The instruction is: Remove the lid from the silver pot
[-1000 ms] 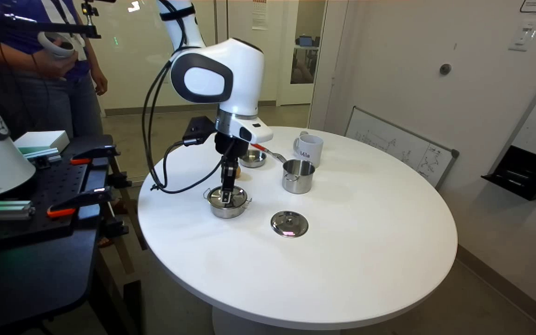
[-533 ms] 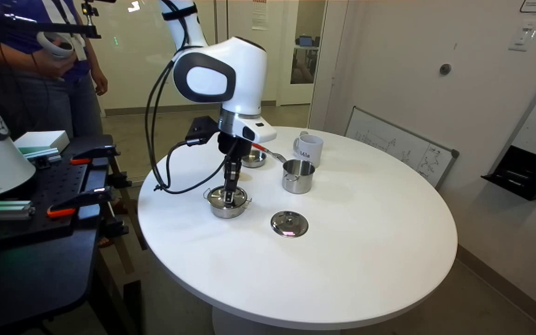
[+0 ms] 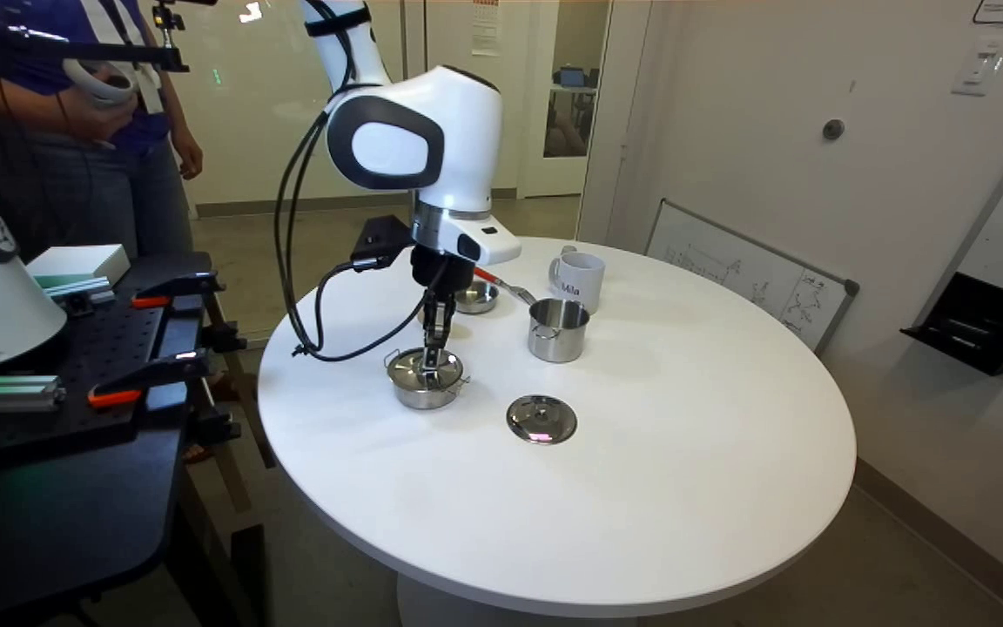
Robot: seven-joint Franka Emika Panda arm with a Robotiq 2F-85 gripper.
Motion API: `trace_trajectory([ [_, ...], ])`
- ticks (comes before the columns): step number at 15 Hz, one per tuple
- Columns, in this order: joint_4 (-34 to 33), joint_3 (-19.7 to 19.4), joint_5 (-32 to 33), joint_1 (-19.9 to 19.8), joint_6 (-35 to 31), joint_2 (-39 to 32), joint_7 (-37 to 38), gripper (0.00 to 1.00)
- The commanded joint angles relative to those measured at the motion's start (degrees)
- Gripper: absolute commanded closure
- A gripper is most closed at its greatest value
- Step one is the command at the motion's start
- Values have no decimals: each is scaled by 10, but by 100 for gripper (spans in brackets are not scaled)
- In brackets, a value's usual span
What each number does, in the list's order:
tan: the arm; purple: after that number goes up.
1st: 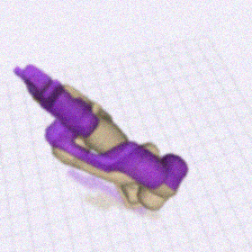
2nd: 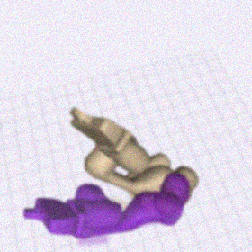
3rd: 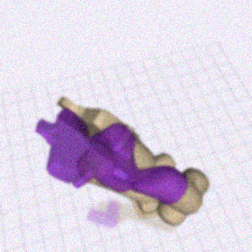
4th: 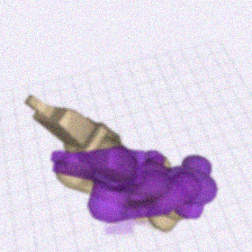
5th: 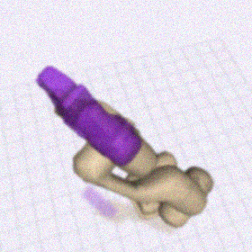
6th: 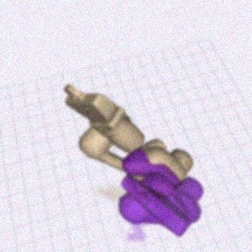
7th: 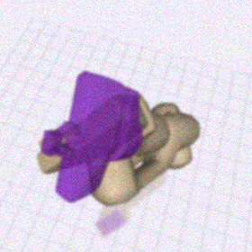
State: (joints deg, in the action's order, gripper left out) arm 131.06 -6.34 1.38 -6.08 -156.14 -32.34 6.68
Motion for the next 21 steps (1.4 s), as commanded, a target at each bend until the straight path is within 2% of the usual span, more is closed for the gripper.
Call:
trace_trajectory([
  [1, -3, -3, -8, 4, 0, -4, -6, 100],
  [7, 3, -14, -1, 19, 17, 19, 7, 100],
  [13, 22, -48, 26, 61, 55, 75, 47, 100],
  [18, -21, -42, 37, 82, 106, 76, 76, 100],
  [20, -43, -38, 42, 88, 114, 64, 85, 100],
  [21, -33, -38, 41, 79, 95, 63, 72, 100],
])
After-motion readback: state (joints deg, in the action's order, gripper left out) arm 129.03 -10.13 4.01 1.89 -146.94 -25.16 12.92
